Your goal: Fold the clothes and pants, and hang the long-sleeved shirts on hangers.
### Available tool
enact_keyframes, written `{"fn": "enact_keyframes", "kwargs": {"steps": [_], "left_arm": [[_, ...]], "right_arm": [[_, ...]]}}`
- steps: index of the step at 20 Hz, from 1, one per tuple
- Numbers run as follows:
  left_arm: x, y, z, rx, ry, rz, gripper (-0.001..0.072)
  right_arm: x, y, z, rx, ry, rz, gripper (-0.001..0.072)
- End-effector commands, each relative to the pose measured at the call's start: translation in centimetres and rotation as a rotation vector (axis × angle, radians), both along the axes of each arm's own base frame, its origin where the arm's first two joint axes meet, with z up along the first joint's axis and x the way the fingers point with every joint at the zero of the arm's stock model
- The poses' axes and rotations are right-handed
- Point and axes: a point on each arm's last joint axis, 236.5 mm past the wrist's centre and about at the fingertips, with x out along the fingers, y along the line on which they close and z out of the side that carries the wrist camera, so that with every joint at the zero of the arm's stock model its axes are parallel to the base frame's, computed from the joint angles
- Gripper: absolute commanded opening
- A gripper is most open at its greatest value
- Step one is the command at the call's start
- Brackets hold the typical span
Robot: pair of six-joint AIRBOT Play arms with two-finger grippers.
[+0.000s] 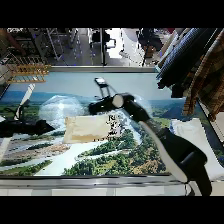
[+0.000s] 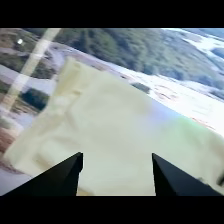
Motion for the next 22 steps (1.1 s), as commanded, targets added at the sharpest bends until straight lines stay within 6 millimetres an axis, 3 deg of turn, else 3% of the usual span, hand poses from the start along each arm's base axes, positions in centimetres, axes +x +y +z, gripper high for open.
{"fn": "enact_keyframes", "kwargs": {"steps": [1,2,5,8,12,14,15,16,22], "left_arm": [[1.8,-3.6,-4.5,0.030,0.023,-0.047,0.0021],[2.5,-4.3,-5.6,0.047,0.017,-0.044,0.0025],[4.3,-5.6,-8.2,0.078,0.019,0.020,0.0420],[5.6,-6.2,-8.8,0.047,0.011,0.076,0.0421],[5.5,-7.5,-9.7,-0.006,0.050,0.093,0.0421],[5.4,-7.9,-10.0,-0.007,0.057,0.085,0.0393],[5.4,-7.9,-9.9,-0.010,0.057,0.087,0.0255],[5.4,-7.9,-9.9,-0.011,0.057,0.089,0.0030],[4.6,-7.2,-9.7,-0.041,0.098,0.080,0.0007]], "right_arm": [[-1.8,-10.1,-1.8,-0.054,0.248,-0.093,0.0571],[-2.7,-11.5,-3.2,-0.027,0.340,-0.117,0.0583],[-3.7,-13.6,-7.0,0.056,0.465,-0.183,0.0642],[-3.4,-14.0,-8.7,0.086,0.453,-0.190,0.0642],[-2.2,-14.3,-9.1,0.086,0.406,-0.212,0.0641],[-2.3,-14.3,-10.6,0.079,0.436,-0.215,0.0641],[-2.3,-14.1,-11.6,0.082,0.459,-0.219,0.0641],[-2.5,-13.7,-12.5,0.101,0.490,-0.222,0.0641],[-3.2,-8.5,-14.4,0.263,0.534,-0.111,0.0633]]}}
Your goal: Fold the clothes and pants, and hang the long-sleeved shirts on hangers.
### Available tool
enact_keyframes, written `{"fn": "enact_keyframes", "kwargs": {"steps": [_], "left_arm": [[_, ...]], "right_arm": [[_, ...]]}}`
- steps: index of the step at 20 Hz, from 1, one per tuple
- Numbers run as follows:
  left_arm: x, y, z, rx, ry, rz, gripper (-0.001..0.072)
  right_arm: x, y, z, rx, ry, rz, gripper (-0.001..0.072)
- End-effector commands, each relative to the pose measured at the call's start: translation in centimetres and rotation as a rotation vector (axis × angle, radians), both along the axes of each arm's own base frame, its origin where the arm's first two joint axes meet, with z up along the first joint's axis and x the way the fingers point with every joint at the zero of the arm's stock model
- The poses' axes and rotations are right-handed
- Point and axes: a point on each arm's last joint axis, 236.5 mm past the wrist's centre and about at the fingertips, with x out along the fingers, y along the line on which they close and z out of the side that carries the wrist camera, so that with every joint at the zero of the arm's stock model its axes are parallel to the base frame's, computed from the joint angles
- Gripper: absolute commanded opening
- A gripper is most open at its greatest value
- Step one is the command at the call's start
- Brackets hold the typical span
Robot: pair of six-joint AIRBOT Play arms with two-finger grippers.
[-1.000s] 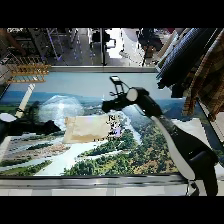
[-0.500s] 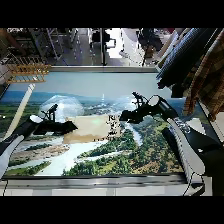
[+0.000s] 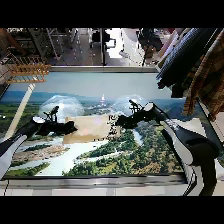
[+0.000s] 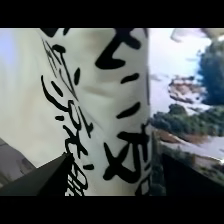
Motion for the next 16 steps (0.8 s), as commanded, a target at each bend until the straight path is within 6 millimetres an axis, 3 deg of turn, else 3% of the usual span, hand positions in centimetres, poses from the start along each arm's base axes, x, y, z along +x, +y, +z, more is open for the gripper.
{"fn": "enact_keyframes", "kwargs": {"steps": [1,3,5,6,7,8,9,12,14,16], "left_arm": [[-0.7,0.1,0.2,-0.027,0.028,-0.017,0.0006],[-1.1,0.1,0.2,-0.032,0.039,-0.027,0.0005],[-1.5,-0.1,0.3,-0.043,0.051,-0.039,0.0007],[-1.9,-0.4,0.5,-0.057,0.064,-0.054,0.0028],[-2.5,-0.8,1.0,-0.082,0.081,-0.074,0.0106],[-3.4,-1.1,1.9,-0.107,0.098,-0.106,0.0349],[-4.2,-1.4,3.2,-0.131,0.106,-0.141,0.0461],[-6.3,-1.2,8.0,-0.165,0.075,-0.217,0.0462],[-7.7,-0.4,11.0,-0.151,0.030,-0.249,0.0462],[-9.1,0.6,13.2,-0.116,-0.004,-0.276,0.0462]], "right_arm": [[-0.2,2.7,-0.9,0.074,-0.002,0.021,0.0592],[-0.3,3.5,-1.2,0.078,-0.008,0.027,0.0358],[-0.3,3.7,-1.0,0.079,-0.020,0.034,0.0016],[-0.5,3.7,-0.4,0.084,-0.023,0.044,0.0016],[-0.8,3.7,0.7,0.087,-0.035,0.060,0.0015],[-1.0,3.7,2.2,0.085,-0.058,0.077,0.0015],[-0.8,3.1,4.0,0.072,-0.090,0.073,0.0015],[0.8,-1.1,10.8,0.032,-0.174,-0.053,0.0015],[1.5,-6.3,15.9,0.012,-0.239,-0.164,0.0015],[1.2,-13.1,20.9,-0.018,-0.309,-0.301,0.0015]]}}
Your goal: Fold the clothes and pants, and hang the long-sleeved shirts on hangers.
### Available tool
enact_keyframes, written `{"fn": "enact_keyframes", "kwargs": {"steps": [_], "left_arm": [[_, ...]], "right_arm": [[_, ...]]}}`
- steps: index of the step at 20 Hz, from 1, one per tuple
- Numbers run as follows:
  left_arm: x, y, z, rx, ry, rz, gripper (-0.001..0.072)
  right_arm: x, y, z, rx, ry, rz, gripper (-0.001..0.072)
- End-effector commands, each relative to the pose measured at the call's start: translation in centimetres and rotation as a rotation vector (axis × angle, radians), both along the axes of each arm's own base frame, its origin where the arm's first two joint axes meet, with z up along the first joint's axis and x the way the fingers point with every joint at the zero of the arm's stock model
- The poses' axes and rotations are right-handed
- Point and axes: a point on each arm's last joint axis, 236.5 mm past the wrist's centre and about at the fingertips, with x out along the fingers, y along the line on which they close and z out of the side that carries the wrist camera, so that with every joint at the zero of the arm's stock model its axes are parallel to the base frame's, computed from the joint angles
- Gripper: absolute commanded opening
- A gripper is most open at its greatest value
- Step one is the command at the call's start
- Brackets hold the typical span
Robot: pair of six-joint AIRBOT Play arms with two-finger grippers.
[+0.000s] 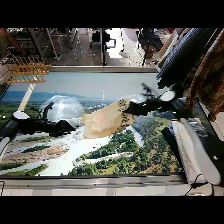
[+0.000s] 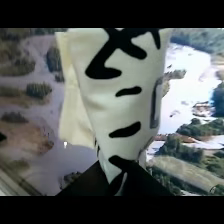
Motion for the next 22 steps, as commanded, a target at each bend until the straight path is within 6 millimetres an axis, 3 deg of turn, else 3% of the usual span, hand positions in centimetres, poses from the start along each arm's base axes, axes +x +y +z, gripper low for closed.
{"fn": "enact_keyframes", "kwargs": {"steps": [1,3,5,6,8,10,12,15,17,18,19,20,21,22], "left_arm": [[-3.3,1.3,3.9,0.032,-0.042,-0.070,0.0462],[-4.3,1.7,5.2,0.054,-0.067,-0.085,0.0462],[-4.9,2.1,5.6,0.088,-0.087,-0.096,0.0462],[-4.9,2.1,5.8,0.091,-0.094,-0.096,0.0462],[-4.9,2.1,5.8,0.091,-0.094,-0.096,0.0462],[-4.9,2.1,5.7,0.091,-0.092,-0.095,0.0462],[-4.9,2.1,5.7,0.091,-0.093,-0.096,0.0462],[-4.9,2.1,5.7,0.091,-0.093,-0.095,0.0462],[-4.8,2.1,5.7,0.092,-0.096,-0.092,0.0462],[-4.8,2.1,5.7,0.092,-0.096,-0.091,0.0462],[-4.7,2.1,5.7,0.093,-0.097,-0.090,0.0462],[-4.7,2.1,5.7,0.092,-0.097,-0.090,0.0462],[-4.7,2.0,5.8,0.088,-0.098,-0.089,0.0462],[-4.7,2.0,5.9,0.084,-0.099,-0.088,0.0462]], "right_arm": [[-1.1,-10.6,8.0,-0.043,-0.096,-0.233,0.0015],[-2.8,-18.5,11.5,-0.070,-0.149,-0.406,0.0016],[-5.8,-26.8,13.4,-0.115,-0.169,-0.600,0.0016],[-8.0,-30.6,13.3,-0.138,-0.147,-0.694,0.0015],[-14.2,-36.2,10.1,-0.163,-0.005,-0.850,0.0015],[-21.8,-37.5,4.1,-0.141,0.243,-0.954,0.0015],[-27.6,-36.5,-1.1,-0.115,0.440,-1.031,0.0015],[-34.0,-32.9,-7.3,-0.102,0.742,-1.022,0.0016],[-37.5,-32.5,-9.9,-0.172,0.893,-1.025,0.0016],[-38.7,-33.2,-10.5,-0.229,0.923,-1.029,0.0018],[-38.9,-34.3,-10.8,-0.268,0.909,-1.039,0.0115],[-38.4,-35.5,-10.6,-0.303,0.856,-1.037,0.0481],[-37.6,-36.7,-10.0,-0.337,0.791,-1.026,0.0708],[-36.8,-38.3,-8.6,-0.370,0.736,-1.048,0.0701]]}}
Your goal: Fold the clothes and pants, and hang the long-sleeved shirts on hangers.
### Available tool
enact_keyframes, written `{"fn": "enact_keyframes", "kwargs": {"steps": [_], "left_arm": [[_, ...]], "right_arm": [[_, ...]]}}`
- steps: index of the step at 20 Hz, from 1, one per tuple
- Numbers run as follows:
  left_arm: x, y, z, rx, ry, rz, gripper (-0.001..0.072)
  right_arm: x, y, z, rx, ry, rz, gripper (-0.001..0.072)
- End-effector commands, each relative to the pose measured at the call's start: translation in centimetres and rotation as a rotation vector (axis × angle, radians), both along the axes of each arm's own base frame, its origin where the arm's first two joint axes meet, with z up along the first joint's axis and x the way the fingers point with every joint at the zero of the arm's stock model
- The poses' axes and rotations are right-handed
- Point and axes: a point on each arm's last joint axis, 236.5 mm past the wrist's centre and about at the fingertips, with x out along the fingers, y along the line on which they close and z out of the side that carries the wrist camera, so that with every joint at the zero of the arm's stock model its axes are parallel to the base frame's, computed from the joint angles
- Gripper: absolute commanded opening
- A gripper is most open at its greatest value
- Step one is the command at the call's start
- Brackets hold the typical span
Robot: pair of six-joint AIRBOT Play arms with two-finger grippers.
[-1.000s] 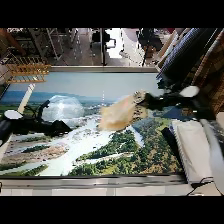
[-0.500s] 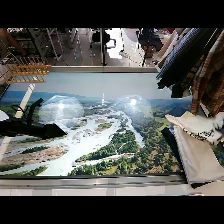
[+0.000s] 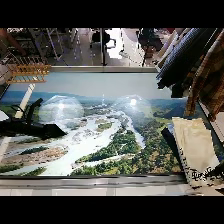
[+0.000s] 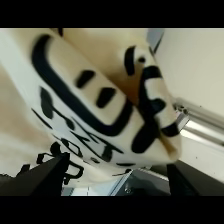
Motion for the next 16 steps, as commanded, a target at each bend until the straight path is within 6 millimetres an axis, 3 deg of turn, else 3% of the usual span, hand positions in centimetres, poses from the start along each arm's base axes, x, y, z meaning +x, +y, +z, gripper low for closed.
{"fn": "enact_keyframes", "kwargs": {"steps": [1,3,5,6,7,8,10,11,13,15,16], "left_arm": [[0.1,-0.1,0.2,-0.008,-0.004,0.004,0.0462],[0.2,0.2,0.0,0.005,-0.005,0.007,0.0458],[0.6,1.4,0.3,0.037,-0.012,0.030,0.0451],[1.0,3.1,0.2,0.106,-0.001,0.071,0.0374],[1.4,6.0,0.3,0.231,0.002,0.123,0.0266],[1.7,9.4,0.9,0.373,-0.005,0.193,0.0256],[2.6,17.6,4.4,0.677,-0.106,0.391,0.0257],[3.1,20.5,6.6,0.773,-0.198,0.471,0.0257],[3.5,23.3,10.0,0.854,-0.330,0.563,0.0257],[2.7,23.7,11.0,0.844,-0.342,0.604,0.0257],[2.6,23.7,11.1,0.845,-0.346,0.607,0.0257]], "right_arm": [[-0.1,-4.4,2.4,-0.169,-0.001,0.035,0.0701],[3.1,-7.8,8.2,-0.308,-0.132,-0.002,0.0701],[10.3,-8.6,15.6,-0.421,-0.427,0.040,0.0700],[14.7,-7.2,19.1,-0.451,-0.595,0.136,0.0700],[18.2,-4.3,21.1,-0.443,-0.719,0.267,0.0700],[21.1,-0.5,21.7,-0.407,-0.792,0.419,0.0700],[23.9,6.7,19.2,-0.322,-0.768,0.676,0.0699],[24.4,10.0,16.9,-0.292,-0.711,0.801,0.0698],[24.7,14.1,12.2,-0.288,-0.593,0.997,0.0673],[25.7,16.6,9.1,-0.324,-0.552,1.115,0.0443],[26.6,17.3,8.6,-0.346,-0.564,1.138,0.0414]]}}
